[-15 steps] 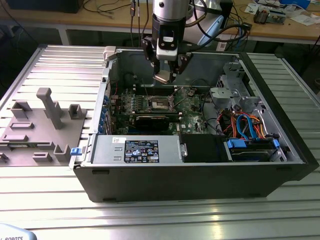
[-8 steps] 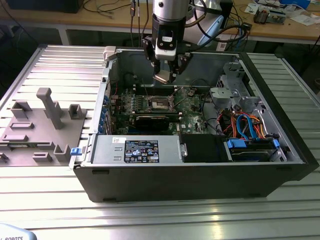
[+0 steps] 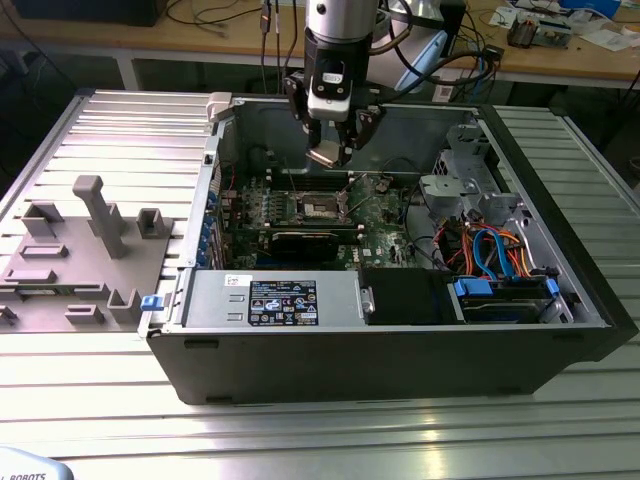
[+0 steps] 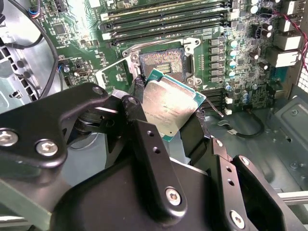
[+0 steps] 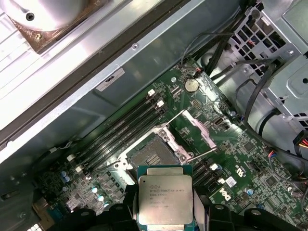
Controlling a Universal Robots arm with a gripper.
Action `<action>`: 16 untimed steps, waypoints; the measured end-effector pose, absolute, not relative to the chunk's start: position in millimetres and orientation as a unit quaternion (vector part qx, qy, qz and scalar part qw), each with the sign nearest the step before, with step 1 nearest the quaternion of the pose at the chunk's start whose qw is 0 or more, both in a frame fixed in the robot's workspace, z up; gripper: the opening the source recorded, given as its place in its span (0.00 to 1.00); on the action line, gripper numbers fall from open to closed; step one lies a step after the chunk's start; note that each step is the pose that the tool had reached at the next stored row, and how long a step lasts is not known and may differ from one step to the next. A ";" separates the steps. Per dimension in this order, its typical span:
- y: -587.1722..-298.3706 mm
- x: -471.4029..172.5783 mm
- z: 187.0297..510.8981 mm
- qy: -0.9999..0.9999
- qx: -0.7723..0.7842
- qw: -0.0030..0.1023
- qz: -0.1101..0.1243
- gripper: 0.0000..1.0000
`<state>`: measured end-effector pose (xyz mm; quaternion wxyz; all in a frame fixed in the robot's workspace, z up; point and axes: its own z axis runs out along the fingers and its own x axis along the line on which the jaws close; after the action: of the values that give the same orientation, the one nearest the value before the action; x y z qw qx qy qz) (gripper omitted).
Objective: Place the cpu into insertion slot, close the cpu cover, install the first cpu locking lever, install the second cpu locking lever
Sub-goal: 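Place the cpu into insertion slot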
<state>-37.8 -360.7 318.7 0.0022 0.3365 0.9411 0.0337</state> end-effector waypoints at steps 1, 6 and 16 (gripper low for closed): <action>-360.7 -37.8 318.6 0.940 0.339 0.002 0.034 0.55; -360.7 -37.8 318.6 0.936 0.350 0.003 0.034 0.55; -360.7 -37.8 318.7 0.929 0.368 0.003 0.034 0.55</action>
<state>-37.8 -360.7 318.7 0.0033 0.3681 0.9292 0.0337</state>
